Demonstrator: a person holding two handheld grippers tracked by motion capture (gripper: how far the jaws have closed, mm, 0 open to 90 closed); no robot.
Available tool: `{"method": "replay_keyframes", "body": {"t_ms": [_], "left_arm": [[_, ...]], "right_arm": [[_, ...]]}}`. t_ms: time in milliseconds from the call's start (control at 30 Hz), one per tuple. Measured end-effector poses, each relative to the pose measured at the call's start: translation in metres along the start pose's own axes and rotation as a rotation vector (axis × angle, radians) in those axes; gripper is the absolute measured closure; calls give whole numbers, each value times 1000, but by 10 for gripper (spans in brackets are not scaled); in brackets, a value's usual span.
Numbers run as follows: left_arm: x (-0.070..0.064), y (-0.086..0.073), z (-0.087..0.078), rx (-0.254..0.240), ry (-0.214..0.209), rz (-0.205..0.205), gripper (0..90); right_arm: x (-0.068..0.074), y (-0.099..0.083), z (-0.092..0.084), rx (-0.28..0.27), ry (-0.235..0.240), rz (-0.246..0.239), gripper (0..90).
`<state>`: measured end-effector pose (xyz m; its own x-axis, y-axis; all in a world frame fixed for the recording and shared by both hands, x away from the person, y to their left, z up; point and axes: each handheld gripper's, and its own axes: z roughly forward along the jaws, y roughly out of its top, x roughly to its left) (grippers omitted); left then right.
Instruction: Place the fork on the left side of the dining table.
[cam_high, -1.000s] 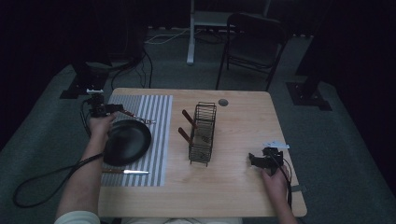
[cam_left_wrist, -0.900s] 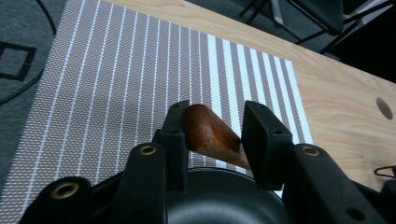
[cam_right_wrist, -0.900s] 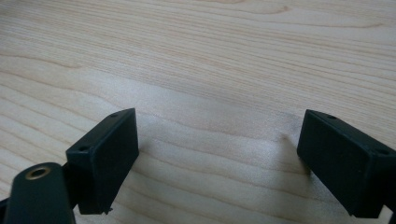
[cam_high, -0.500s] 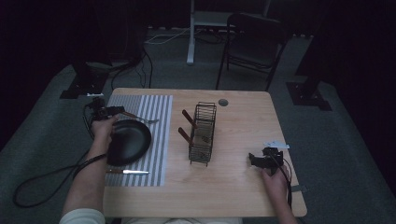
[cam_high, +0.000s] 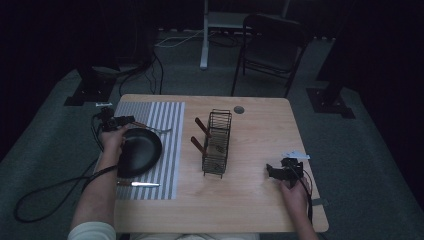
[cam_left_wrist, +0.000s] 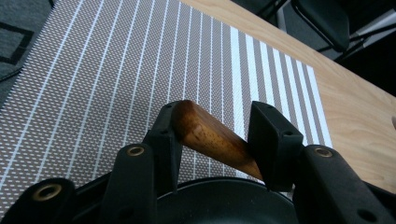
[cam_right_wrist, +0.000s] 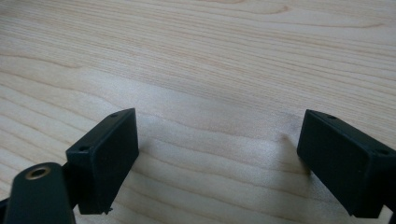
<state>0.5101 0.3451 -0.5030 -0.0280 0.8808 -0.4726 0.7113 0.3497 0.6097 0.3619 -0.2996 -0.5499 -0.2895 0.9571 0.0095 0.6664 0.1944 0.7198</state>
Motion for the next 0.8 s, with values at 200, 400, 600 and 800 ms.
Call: {"method": "replay_keyframes", "body": {"t_ms": [200, 400, 600, 800], "left_arm": [[0, -2, 4, 4, 92, 36, 502], [-5, -1, 8, 43, 180, 84, 441], [-5, -3, 12, 96, 223, 85, 368], [-8, 0, 7, 91, 230, 85, 297]], "right_arm": [[0, 0, 0, 0, 0, 0, 122], [0, 0, 0, 0, 0, -1, 122], [0, 0, 0, 0, 0, 0, 122], [0, 0, 0, 0, 0, 0, 122]]}}
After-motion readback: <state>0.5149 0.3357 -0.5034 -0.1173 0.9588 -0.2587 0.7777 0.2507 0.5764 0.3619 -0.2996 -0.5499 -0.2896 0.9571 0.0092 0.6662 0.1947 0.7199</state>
